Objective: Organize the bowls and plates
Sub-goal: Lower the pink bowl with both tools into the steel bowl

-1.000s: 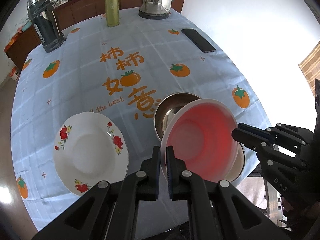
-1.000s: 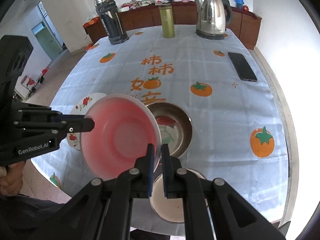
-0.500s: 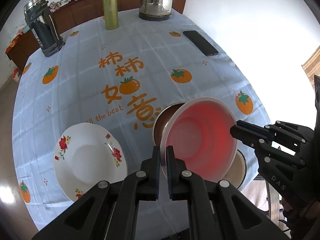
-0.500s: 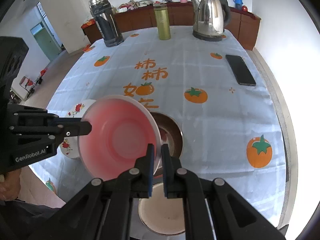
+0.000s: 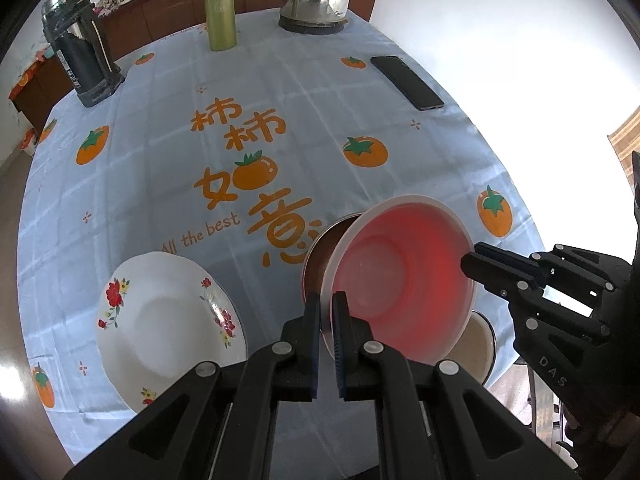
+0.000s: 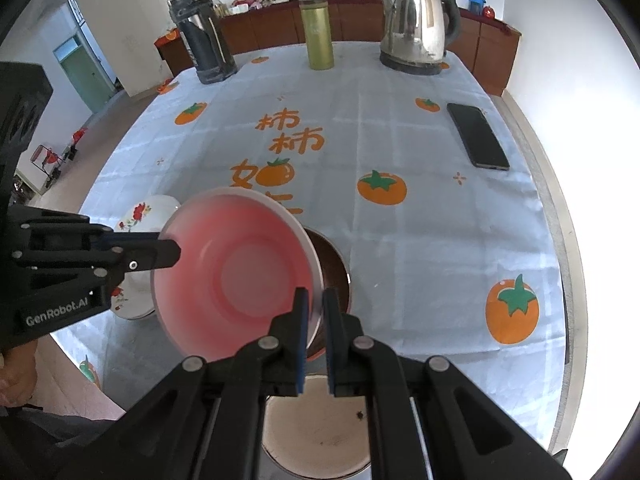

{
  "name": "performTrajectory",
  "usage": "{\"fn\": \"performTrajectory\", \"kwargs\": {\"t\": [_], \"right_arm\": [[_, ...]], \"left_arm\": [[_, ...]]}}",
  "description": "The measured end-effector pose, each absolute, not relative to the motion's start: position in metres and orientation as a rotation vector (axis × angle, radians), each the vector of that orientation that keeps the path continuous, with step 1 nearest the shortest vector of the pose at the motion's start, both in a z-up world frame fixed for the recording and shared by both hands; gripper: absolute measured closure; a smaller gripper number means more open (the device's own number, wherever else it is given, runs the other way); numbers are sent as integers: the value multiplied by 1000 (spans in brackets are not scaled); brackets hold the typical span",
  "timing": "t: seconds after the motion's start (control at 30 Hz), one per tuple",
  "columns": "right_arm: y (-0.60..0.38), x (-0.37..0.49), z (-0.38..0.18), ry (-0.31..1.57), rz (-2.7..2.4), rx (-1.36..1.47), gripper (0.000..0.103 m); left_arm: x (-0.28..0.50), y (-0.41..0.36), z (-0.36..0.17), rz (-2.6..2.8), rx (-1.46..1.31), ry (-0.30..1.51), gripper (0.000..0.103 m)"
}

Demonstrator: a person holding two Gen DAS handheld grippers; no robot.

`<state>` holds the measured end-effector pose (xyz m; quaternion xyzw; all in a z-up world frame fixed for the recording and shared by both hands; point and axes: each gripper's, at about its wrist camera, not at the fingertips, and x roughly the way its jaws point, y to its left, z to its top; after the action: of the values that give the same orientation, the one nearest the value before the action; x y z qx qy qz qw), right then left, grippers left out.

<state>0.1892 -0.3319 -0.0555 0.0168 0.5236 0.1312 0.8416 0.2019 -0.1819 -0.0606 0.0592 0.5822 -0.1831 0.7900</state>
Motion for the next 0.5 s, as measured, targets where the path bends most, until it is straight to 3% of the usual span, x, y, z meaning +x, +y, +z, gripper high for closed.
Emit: {"fn": "performTrajectory", "kwargs": {"t": [0.5], "right_arm": [[-337,200,-72,1151,266,47,96]], "left_arm": [[211,-188,-76,-396,139,1282,96]]}}
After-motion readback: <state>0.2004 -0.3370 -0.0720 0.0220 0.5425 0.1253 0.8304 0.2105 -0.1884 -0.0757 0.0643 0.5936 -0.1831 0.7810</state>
